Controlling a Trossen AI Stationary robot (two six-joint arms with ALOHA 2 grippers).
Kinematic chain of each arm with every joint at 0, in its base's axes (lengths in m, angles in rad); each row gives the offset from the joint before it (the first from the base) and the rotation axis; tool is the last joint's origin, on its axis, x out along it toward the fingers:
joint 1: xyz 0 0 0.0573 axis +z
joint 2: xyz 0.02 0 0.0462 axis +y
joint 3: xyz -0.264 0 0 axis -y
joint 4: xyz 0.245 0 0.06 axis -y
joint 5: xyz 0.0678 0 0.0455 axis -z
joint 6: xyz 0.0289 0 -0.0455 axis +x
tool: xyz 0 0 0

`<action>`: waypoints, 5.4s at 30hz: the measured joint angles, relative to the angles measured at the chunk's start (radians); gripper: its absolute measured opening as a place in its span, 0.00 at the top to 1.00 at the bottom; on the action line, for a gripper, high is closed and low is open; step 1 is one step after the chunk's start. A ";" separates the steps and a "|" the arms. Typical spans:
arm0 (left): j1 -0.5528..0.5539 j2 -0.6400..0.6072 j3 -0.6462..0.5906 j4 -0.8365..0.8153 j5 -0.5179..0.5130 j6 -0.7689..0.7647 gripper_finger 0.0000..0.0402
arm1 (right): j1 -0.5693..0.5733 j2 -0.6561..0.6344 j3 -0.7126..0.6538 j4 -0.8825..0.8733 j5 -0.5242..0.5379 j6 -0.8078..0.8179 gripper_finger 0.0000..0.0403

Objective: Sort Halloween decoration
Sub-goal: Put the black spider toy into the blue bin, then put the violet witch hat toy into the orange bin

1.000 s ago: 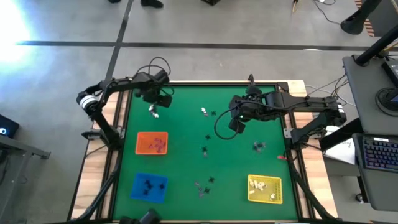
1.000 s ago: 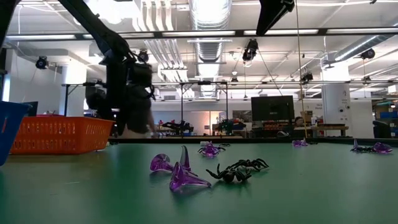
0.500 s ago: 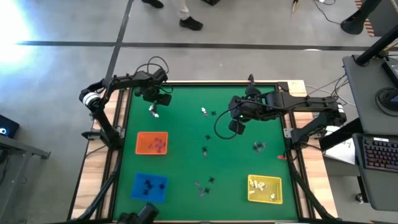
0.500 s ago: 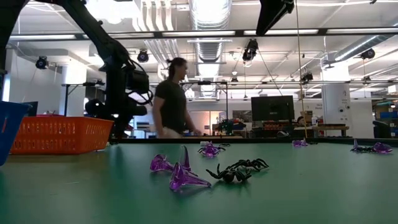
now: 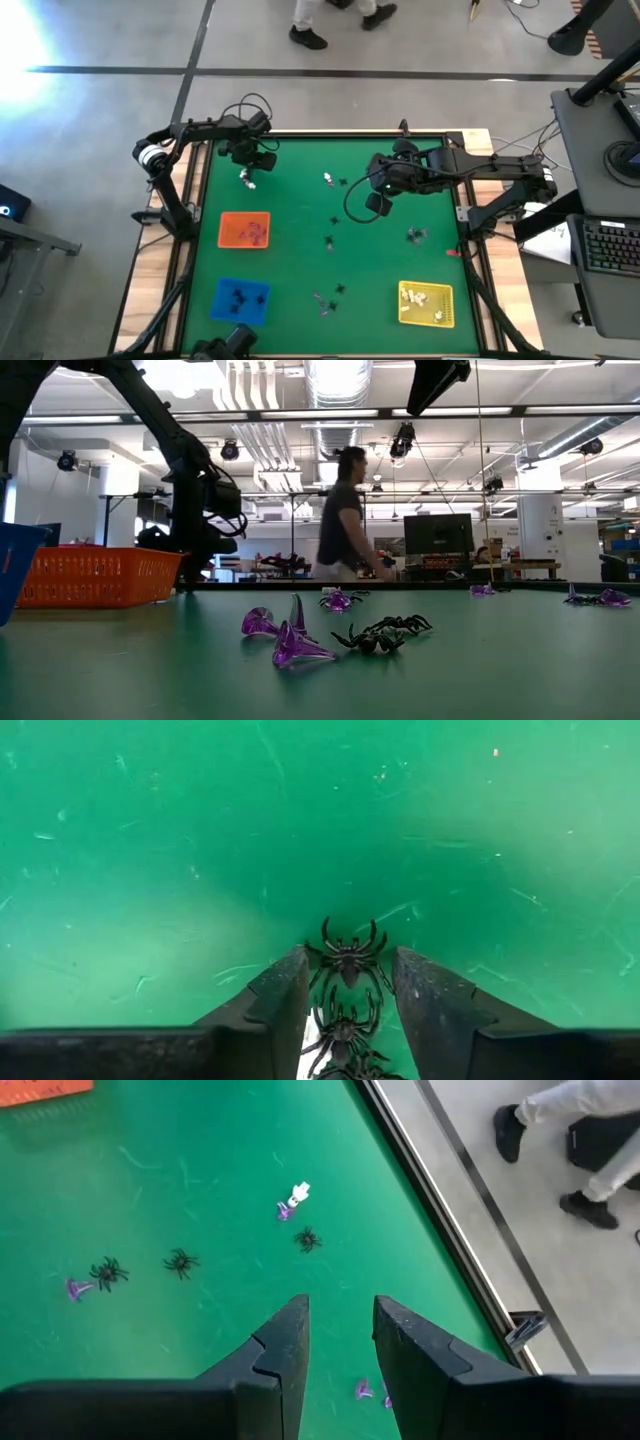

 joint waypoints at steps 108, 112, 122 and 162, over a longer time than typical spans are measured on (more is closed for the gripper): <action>-1.640 -0.242 -0.079 -0.086 0.123 -0.542 0.92 | 0.207 0.000 -0.017 0.013 -0.174 0.559 0.73; -1.640 -0.242 -0.079 -0.086 0.121 -0.552 0.87 | 0.223 0.000 -0.017 0.014 -0.173 0.569 0.73; -1.639 -0.249 -0.051 -0.130 0.039 -0.594 0.77 | 0.225 0.000 -0.017 0.005 -0.114 0.516 0.73; -1.512 -0.570 -0.007 -0.372 -0.309 -0.693 0.77 | -0.516 0.000 -0.678 0.329 -0.159 0.574 0.70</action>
